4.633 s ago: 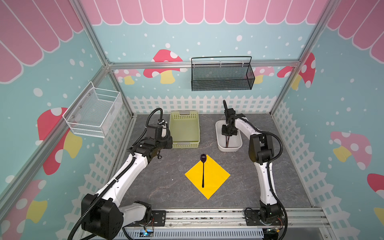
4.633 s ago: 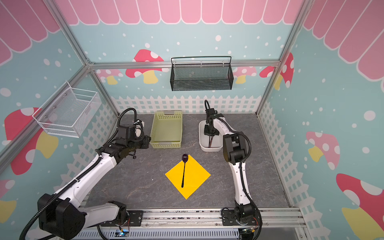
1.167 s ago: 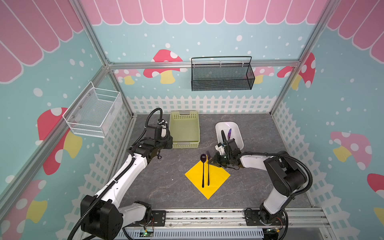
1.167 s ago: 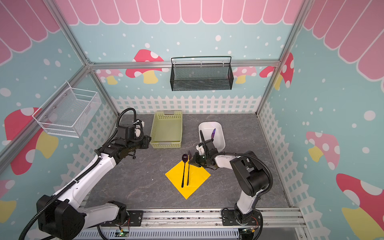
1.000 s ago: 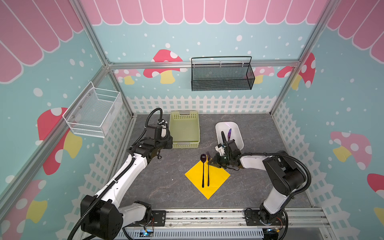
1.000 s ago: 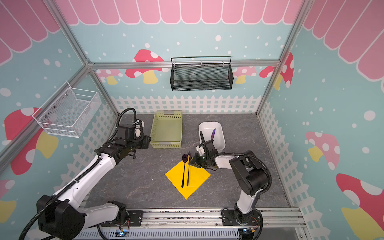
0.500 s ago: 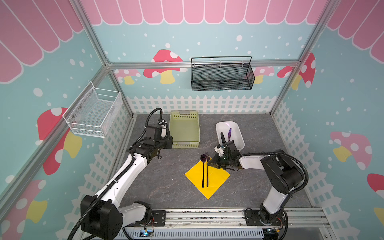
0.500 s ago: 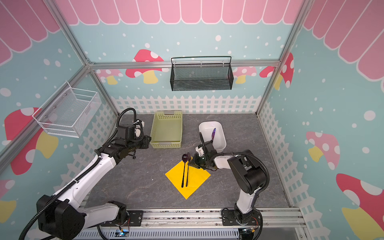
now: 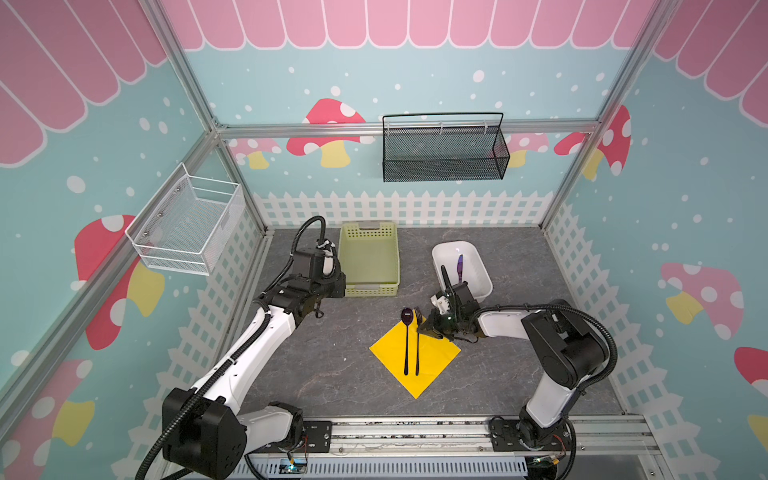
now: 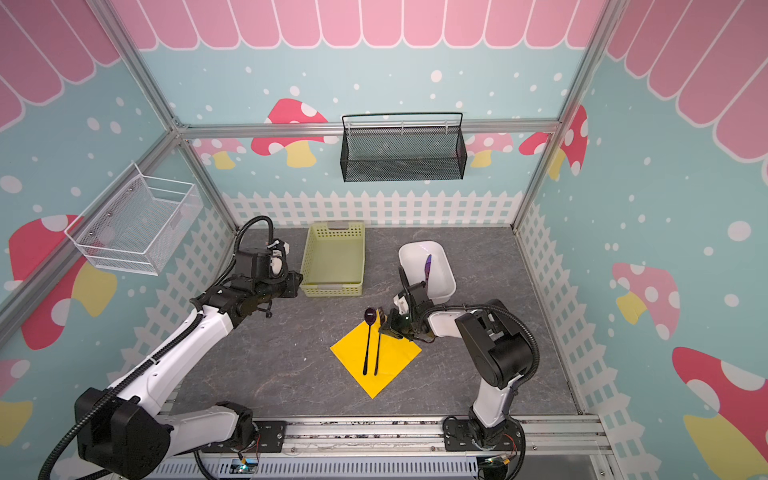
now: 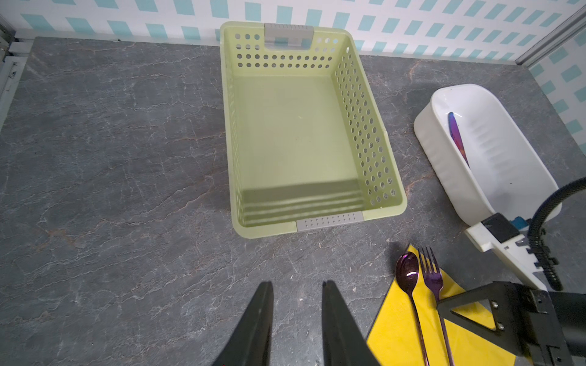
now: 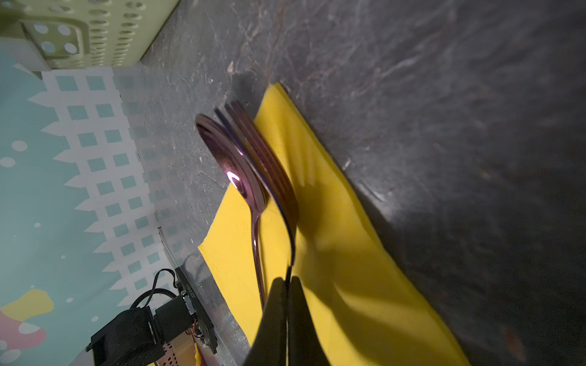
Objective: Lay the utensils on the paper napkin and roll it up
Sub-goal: 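Lower the upright fork beside the spoon on the napkin with the right gripper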
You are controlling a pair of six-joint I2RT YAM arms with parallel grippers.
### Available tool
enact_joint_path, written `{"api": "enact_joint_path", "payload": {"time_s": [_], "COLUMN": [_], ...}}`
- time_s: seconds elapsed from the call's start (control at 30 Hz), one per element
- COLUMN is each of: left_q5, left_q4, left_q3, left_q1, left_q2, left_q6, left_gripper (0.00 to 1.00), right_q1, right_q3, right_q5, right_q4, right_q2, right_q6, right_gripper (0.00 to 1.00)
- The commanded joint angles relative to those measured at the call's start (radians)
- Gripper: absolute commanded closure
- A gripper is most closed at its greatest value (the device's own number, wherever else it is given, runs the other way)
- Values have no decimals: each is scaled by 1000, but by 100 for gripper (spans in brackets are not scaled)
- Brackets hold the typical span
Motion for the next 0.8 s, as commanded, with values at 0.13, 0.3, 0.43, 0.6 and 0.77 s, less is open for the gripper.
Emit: {"api": "enact_joint_path", "payload": {"time_s": [0.13,0.3,0.43,0.6,0.77], "left_q5": [6,0,-1,-1,0], "left_q4": [1,1,1,1,0], "left_q3": [23,22,23,22,22], "left_q1": [6,6,6,6,6], "left_q2": [3,-2,-2,-2,-2], "left_q6": [3,5,5,5,5], "left_gripper": [71,71,71,71,71], "right_q1": [5,6,6,7,7], "right_q3": [18,13,13,13,14], "right_q5": [-27,-54,-61,-66,-73], "right_q4": [3,42,50,58,62], "right_q2": [-3,14,19,30,40], "right_q6": [9,27,31,35,37], "right_gripper": [100,100,100,100,100]}}
